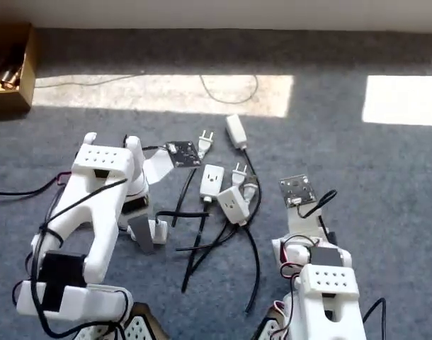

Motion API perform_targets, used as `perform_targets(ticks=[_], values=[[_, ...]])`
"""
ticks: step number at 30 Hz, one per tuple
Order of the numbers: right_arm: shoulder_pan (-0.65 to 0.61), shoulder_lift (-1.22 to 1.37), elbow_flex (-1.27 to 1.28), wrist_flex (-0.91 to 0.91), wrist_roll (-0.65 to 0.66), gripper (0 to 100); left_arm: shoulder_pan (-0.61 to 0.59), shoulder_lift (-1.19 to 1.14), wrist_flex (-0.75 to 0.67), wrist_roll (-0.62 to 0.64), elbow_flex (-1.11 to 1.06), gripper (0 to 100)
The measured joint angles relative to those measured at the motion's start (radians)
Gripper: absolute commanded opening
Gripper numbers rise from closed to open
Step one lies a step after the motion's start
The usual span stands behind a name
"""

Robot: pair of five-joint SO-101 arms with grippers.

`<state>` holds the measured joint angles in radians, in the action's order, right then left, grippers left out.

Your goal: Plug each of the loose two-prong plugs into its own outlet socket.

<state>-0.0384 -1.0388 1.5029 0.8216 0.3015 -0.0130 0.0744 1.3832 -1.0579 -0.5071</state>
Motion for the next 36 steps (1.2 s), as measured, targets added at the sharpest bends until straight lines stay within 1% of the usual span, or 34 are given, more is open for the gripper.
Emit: perform_targets(ticks=[6, 8, 10, 13, 15, 18, 21, 25, 28, 30, 33, 36], values=[[0.000, -0.020, 0.000, -0.002, 0.003, 36.1, 0.000, -0.112, -0.034, 0.000, 0.000, 35], [0.000, -0.020, 0.000, -0.002, 0.006, 36.1, 0.000, -0.140, -0.068, 0.003, -0.011, 34], [0.000, -0.020, 0.000, -0.002, 0.006, 36.1, 0.000, -0.147, -0.124, 0.035, -0.044, 29], [0.000, -0.020, 0.000, -0.002, 0.006, 36.1, 0.000, -0.143, -0.216, 0.055, -0.104, 17], [0.000, -0.020, 0.000, -0.002, 0.006, 36.1, 0.003, -0.120, -0.239, 0.054, -0.133, 10], [0.000, -0.020, 0.000, -0.002, 0.006, 36.1, 0.011, -0.091, -0.238, 0.052, -0.141, 4], [0.000, -0.025, 0.017, -0.002, 0.006, 36.1, 0.008, -0.060, -0.209, 0.054, -0.143, 3], [0.000, -0.032, 0.025, -0.005, 0.006, 36.1, -0.025, 0.012, -0.110, 0.054, -0.080, 3], [-0.002, -0.032, 0.028, -0.005, 0.006, 36.1, -0.094, 0.071, -0.031, 0.054, 0.018, 3], [-0.002, -0.032, 0.028, -0.005, 0.006, 36.1, -0.176, 0.094, 0.017, 0.054, 0.109, 3], [-0.003, -0.032, 0.028, -0.005, 0.006, 36.1, -0.348, 0.083, 0.035, -0.005, 0.249, 3], [-0.006, -0.032, 0.028, -0.005, 0.006, 36.1, -0.540, -0.008, 0.035, -0.068, 0.376, 3]])
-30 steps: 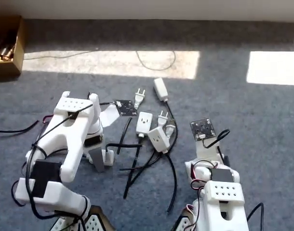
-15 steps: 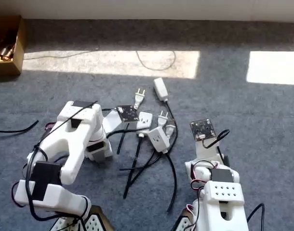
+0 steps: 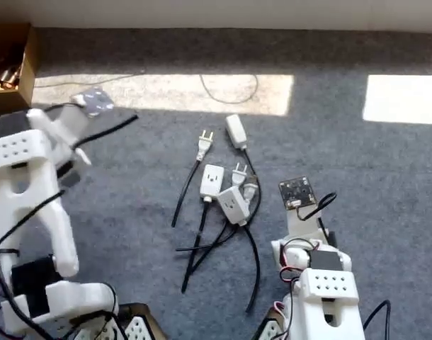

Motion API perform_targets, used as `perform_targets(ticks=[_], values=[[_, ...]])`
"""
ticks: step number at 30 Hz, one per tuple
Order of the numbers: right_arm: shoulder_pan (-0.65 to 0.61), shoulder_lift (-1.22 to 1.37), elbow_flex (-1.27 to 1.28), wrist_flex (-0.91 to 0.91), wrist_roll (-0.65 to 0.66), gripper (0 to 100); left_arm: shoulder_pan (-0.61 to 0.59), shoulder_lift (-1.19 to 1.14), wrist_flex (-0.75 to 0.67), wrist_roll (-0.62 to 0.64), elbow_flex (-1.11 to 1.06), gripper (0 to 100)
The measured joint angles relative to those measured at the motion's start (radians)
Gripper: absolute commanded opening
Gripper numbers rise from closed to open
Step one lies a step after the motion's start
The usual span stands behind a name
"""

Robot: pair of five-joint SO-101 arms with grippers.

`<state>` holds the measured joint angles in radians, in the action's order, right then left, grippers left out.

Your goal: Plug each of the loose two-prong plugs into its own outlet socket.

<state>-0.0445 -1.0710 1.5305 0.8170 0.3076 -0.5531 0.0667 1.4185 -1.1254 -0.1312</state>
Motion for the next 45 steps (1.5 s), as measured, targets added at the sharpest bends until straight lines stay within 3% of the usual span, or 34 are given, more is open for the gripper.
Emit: perform_targets(ticks=[4, 9, 14, 19, 21, 30, 33, 38, 45], values=[[-0.002, 0.000, 0.000, 0.000, 0.000, 36.1, -0.206, -0.238, -0.017, -0.020, 0.181, 3], [-0.005, 0.000, 0.000, 0.000, 0.000, 36.1, -0.324, -0.582, -0.017, 0.020, 0.520, 3], [-0.005, 0.000, 0.000, 0.000, 0.000, 36.1, -0.350, -0.881, 0.055, 0.089, 0.930, 5], [-0.005, 0.000, 0.000, 0.000, 0.000, 36.1, -0.370, -1.099, 0.161, 0.176, 1.309, 31], [-0.005, 0.000, 0.000, 0.000, 0.000, 36.1, -0.391, -1.160, 0.169, 0.224, 1.425, 37], [-0.005, 0.000, 0.000, 0.000, 0.000, 36.1, -0.393, -1.200, 0.328, 0.295, 1.685, 39], [0.002, 0.000, 0.000, 0.000, 0.000, 36.1, -0.367, -1.200, 0.330, 0.367, 1.708, 39], [0.149, 0.000, 0.000, 0.000, -0.017, 36.1, -0.245, -1.200, 0.341, 0.506, 1.703, 39], [0.229, 0.000, -0.005, -0.048, -0.058, 36.1, 0.077, -1.080, 0.342, 0.651, 1.448, 26]])
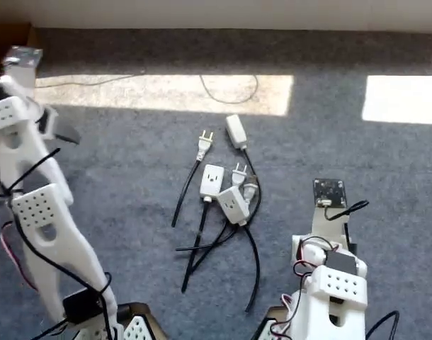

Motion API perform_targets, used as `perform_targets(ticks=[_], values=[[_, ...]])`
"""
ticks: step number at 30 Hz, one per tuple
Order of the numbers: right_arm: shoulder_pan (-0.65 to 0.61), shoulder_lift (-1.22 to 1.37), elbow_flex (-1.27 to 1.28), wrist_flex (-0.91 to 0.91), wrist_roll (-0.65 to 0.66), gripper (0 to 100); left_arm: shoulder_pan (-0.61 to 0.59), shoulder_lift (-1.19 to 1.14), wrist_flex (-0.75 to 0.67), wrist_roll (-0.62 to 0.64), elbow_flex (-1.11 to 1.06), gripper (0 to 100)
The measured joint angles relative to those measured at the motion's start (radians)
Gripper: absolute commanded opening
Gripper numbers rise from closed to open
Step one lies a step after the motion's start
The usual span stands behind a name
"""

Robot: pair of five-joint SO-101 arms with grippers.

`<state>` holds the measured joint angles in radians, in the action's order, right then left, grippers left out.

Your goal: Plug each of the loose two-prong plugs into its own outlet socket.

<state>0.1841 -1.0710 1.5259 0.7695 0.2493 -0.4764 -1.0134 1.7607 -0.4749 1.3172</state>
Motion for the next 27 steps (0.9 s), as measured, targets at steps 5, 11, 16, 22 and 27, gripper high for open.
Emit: perform_targets(ticks=[5, 11, 16, 22, 27], values=[[-0.002, 0.000, 0.000, -0.043, 0.000, 36.1, 0.361, 0.230, 0.000, 0.040, -0.351, 22], [-0.020, 0.000, 0.000, -0.046, 0.005, 36.1, 0.681, 0.281, 0.000, 0.046, -0.517, 22], [-0.066, 0.000, 0.000, -0.046, 0.041, 36.1, 0.779, 0.278, -0.002, 0.103, -0.525, 22], [-0.069, 0.000, 0.000, -0.046, 0.041, 36.1, 0.845, 0.183, -0.003, 0.103, -0.528, 22], [-0.072, 0.000, 0.006, -0.046, 0.041, 36.1, 0.799, 0.117, 0.002, 0.153, -0.514, 16]])
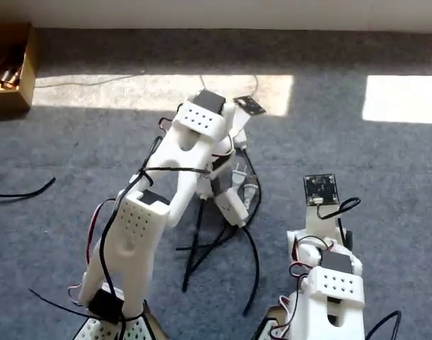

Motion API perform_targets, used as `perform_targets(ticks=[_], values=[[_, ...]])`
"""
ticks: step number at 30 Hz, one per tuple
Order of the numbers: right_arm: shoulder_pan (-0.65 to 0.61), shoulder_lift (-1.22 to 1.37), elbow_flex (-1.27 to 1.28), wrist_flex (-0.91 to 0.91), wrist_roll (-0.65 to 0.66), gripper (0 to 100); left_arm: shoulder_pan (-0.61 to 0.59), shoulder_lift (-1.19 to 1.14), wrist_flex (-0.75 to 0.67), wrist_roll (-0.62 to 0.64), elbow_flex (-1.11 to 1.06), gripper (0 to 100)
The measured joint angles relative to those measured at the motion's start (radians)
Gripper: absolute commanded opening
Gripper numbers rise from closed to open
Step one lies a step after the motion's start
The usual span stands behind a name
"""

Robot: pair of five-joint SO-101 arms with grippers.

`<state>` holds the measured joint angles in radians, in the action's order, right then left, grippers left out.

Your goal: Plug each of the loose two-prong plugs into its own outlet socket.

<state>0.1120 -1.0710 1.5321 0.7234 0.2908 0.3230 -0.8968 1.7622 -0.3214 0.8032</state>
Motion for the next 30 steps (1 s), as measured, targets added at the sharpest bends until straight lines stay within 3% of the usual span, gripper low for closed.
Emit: perform_targets(ticks=[6, 14, 18, 25, 30], values=[[0.000, 0.000, 0.000, 0.000, 0.002, 36.1, -0.061, -0.014, -0.005, 0.005, -0.015, 5], [-0.003, 0.000, 0.000, 0.000, 0.008, 36.1, -0.176, -0.011, -0.005, -0.040, -0.015, 11], [-0.003, 0.000, 0.000, 0.000, 0.008, 36.1, -0.264, 0.063, -0.005, -0.095, -0.015, 0], [-0.003, 0.000, 0.000, 0.000, 0.008, 36.1, -0.422, 0.377, -0.005, -0.238, -0.055, 0], [-0.003, 0.000, 0.000, 0.000, 0.008, 36.1, -0.512, 0.655, -0.005, -0.528, -0.356, 0]])
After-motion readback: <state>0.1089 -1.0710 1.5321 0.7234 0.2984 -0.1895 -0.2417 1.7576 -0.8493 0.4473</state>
